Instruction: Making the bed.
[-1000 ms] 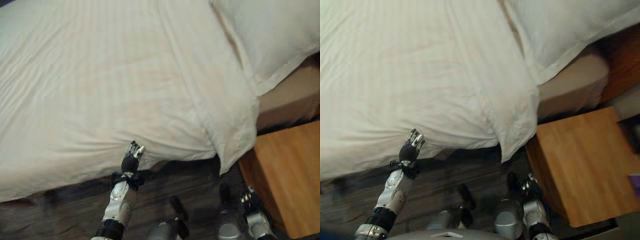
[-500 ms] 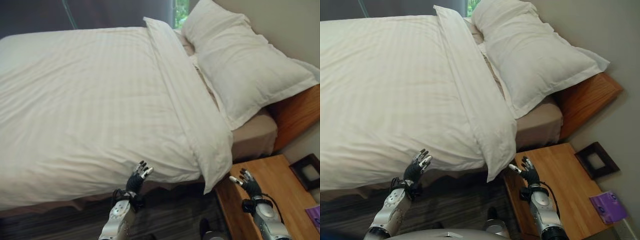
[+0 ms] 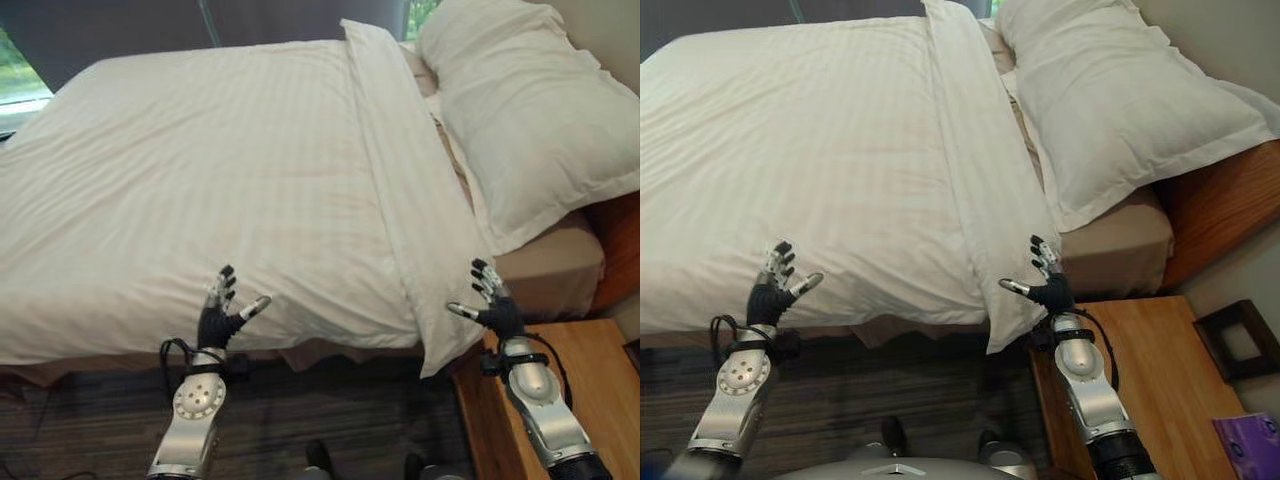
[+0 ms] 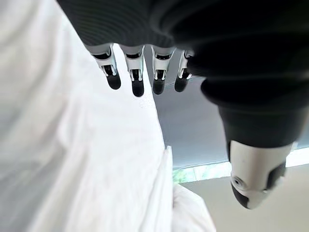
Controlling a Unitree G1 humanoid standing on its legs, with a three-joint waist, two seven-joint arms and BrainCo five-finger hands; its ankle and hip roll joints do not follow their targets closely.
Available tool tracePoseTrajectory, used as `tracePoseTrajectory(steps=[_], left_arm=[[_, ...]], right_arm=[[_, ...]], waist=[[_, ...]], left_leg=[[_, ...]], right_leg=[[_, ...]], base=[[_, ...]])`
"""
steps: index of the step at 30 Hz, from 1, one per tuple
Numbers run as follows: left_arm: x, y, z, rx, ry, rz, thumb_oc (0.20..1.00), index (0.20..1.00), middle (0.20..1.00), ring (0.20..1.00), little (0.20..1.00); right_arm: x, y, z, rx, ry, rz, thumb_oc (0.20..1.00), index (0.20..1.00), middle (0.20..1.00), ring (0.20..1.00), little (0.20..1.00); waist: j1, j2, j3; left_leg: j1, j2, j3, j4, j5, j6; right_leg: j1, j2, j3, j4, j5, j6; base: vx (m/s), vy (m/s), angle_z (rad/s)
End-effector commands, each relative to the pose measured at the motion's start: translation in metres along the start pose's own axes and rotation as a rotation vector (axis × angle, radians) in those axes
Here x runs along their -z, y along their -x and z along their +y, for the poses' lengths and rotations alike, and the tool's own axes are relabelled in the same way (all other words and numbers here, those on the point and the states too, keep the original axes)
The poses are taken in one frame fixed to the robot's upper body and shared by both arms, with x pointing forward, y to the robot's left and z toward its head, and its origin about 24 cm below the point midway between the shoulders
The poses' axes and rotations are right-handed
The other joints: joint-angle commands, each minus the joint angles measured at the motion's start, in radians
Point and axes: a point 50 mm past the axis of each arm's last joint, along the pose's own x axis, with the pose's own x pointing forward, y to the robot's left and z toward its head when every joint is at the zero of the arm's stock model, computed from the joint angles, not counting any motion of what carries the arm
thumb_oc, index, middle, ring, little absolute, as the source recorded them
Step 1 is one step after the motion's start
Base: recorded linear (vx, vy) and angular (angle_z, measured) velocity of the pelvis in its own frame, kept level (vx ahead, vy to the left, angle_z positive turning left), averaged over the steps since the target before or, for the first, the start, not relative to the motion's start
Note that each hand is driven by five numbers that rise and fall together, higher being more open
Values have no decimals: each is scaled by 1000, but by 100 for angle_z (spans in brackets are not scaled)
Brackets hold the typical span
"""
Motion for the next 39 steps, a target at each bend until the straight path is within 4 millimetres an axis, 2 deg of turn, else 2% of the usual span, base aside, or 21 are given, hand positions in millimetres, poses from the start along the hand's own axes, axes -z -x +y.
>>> tracePoseTrajectory(steps=[1, 2, 3, 5, 6, 7, 8, 9, 11, 14, 19, 20, 21, 22, 23, 24, 26, 29, 31, 33, 39], left_arm=[[-25, -13, 9, -38, -9, -149, 1000, 1000, 1000, 1000, 1000], [-29, -13, 6, -36, 13, -176, 1000, 1000, 1000, 1000, 1000], [-29, -13, 6, -37, 14, -177, 1000, 1000, 1000, 1000, 1000], [-33, -12, 4, -28, 19, -195, 1000, 1000, 1000, 1000, 1000], [-34, -12, 3, -28, 26, -199, 1000, 1000, 1000, 1000, 1000], [-35, -12, 2, -32, 42, -207, 1000, 1000, 1000, 1000, 1000], [-35, -12, 2, -33, 43, -206, 1000, 1000, 1000, 1000, 1000], [-32, -10, 4, -57, 71, -195, 1000, 1000, 1000, 1000, 1000], [-29, -6, 4, -28, 75, -168, 1000, 1000, 1000, 1000, 1000], [-31, -8, -1, 8, 60, -173, 1000, 1000, 1000, 1000, 1000], [-34, -15, 10, 22, -17, -172, 1000, 1000, 1000, 1000, 1000], [-30, -16, 13, 14, -30, -146, 1000, 1000, 1000, 1000, 1000], [-30, -17, 13, 14, -31, -147, 1000, 1000, 1000, 1000, 1000], [-30, -17, 15, 8, -40, -146, 1000, 1000, 1000, 1000, 1000], [-28, -16, 15, 14, -37, -138, 1000, 1000, 1000, 1000, 1000], [-28, -16, 15, 14, -37, -138, 1000, 1000, 1000, 1000, 1000], [-26, -15, 12, 39, -41, -125, 1000, 1000, 1000, 1000, 1000], [-14, -8, 3, 94, -53, -73, 1000, 1000, 1000, 1000, 1000], [-11, -5, 1, 112, -62, -67, 1000, 1000, 1000, 1000, 1000], [-12, -5, -5, 132, -44, -74, 1000, 1000, 1000, 1000, 1000], [-12, -2, -11, 154, 8, -76, 1000, 1000, 1000, 1000, 1000]], right_arm=[[-30, -13, 1, -10, -26, -173, 1000, 1000, 1000, 1000, 1000], [-33, -20, -1, -10, -2, -185, 1000, 1000, 1000, 1000, 1000], [-33, -21, 0, -11, -1, -187, 1000, 1000, 1000, 1000, 1000], [-38, -18, 0, -27, -21, -204, 1000, 1000, 1000, 1000, 1000], [-36, -15, 0, -35, -19, -195, 1000, 1000, 1000, 1000, 1000], [-33, -14, -2, -36, -11, -183, 1000, 1000, 1000, 1000, 1000], [-33, -14, -2, -37, -11, -183, 1000, 1000, 1000, 1000, 1000], [-28, -12, 0, -45, -19, -160, 1000, 1000, 1000, 1000, 1000], [-22, -5, -9, -21, -16, -125, 1000, 1000, 1000, 1000, 1000], [-20, -3, -15, 5, -16, -114, 1000, 1000, 1000, 1000, 1000], [-18, -7, -10, 22, -67, -105, 1000, 1000, 1000, 1000, 1000], [-19, -9, -4, 9, -85, -109, 1000, 1000, 1000, 1000, 1000], [-19, -9, -4, 9, -86, -110, 1000, 1000, 1000, 1000, 1000], [-21, -11, -2, 8, -93, -117, 1000, 1000, 1000, 1000, 1000], [-23, -13, 0, 4, -97, -127, 1000, 1000, 1000, 1000, 1000], [-23, -13, 0, 4, -97, -128, 1000, 1000, 1000, 1000, 1000], [-20, -10, 2, -4, -109, -118, 1000, 1000, 1000, 1000, 1000], [-7, 4, 6, -12, -162, -59, 1000, 1000, 1000, 1000, 1000], [-3, 8, 10, -18, -178, -45, 1000, 1000, 1000, 1000, 1000], [-1, 6, 11, -4, -181, -39, 1000, 1000, 1000, 1000, 1000], [1, 7, 11, 6, -172, -30, 1000, 1000, 1000, 1000, 1000]], waist=[[10, -64, 60], [-7, -59, 74], [-9, -58, 74], [-50, -82, 55], [-66, -84, 45], [-72, -82, 30], [-77, -81, 35], [-81, -73, 16], [-96, -45, -11], [-104, -58, -22], [-88, -113, -35], [-87, -133, -23], [-87, -137, -23], [-90, -142, -16], [-102, -142, -5], [-101, -142, -6], [-114, -135, -1], [-140, -99, 10], [-134, -82, 25], [-128, -80, 17], [-113, -78, -2]], left_leg=[[-159, 58, 34, 169, 50, -88], [-159, 124, 126, 230, 31, -101], [-162, 126, 125, 239, 24, -101], [-107, 182, 161, 363, -83, -88], [-78, 209, 166, 389, -107, -90], [-38, 248, 170, 396, -120, -109], [-42, 255, 188, 398, -101, -97], [11, 301, 208, 377, -92, -118], [89, 231, 171, 195, -93, -140], [90, 173, 136, 114, -77, -127], [130, 93, 129, -15, -74, -80], [131, 73, 143, -13, -71, -54], [131, 68, 144, -13, -72, -52], [134, 59, 142, -17, -78, -44], [141, 51, 124, -22, -88, -33], [141, 51, 125, -22, -89, -33], [134, 38, 93, -26, -98, -24], [110, 8, -23, -31, -102, -16], [99, -31, -83, -31, -114, -5], [104, -56, -103, -31, -116, 1], [104, -60, -110, -34, -108, 0]], right_leg=[[25, -88, 9, -28, -14, 47], [-1, -119, -46, -34, -2, 47], [-1, -118, -47, -34, -3, 48], [-9, -169, -117, -30, 31, 54], [-3, -186, -153, -26, 39, 55], [6, -201, -178, -29, 32, 63], [2, -200, -196, -24, 43, 57], [8, -215, -225, -25, 36, 69], [9, -235, -278, 1, 53, 88], [-4, -263, -292, 25, 75, 103], [-53, -311, -301, 130, 92, 145], [-84, -339, -304, 199, 145, 150], [-88, -344, -301, 204, 144, 152], [-106, -357, -282, 246, 185, 170], [-136, -353, -218, 286, 205, 185], [-138, -354, -216, 288, 204, 185], [-145, -315, -144, 268, 164, 179], [-158, -186, 19, 184, 59, 154], [-162, -142, 84, 154, 37, 138], [-110, -148, 67, 109, 46, 132], [-65, -151, 32, 59, 45, 126]], base=[[-518, 72, 32], [-410, 81, 44], [-317, 59, 101], [-145, -21, 129], [-76, 54, 77], [-59, 58, 95], [-3, 158, 138], [35, 203, 146], [61, 301, 92], [4, 207, 141], [-2, 148, 83], [-50, 122, 57], [-56, 76, 40], [-1, 65, 33], [0, 58, 24], [0, 71, 39], [26, 94, 45], [86, 151, 56], [21, 147, 158], [13, 18, 170], [25, -14, 42]])
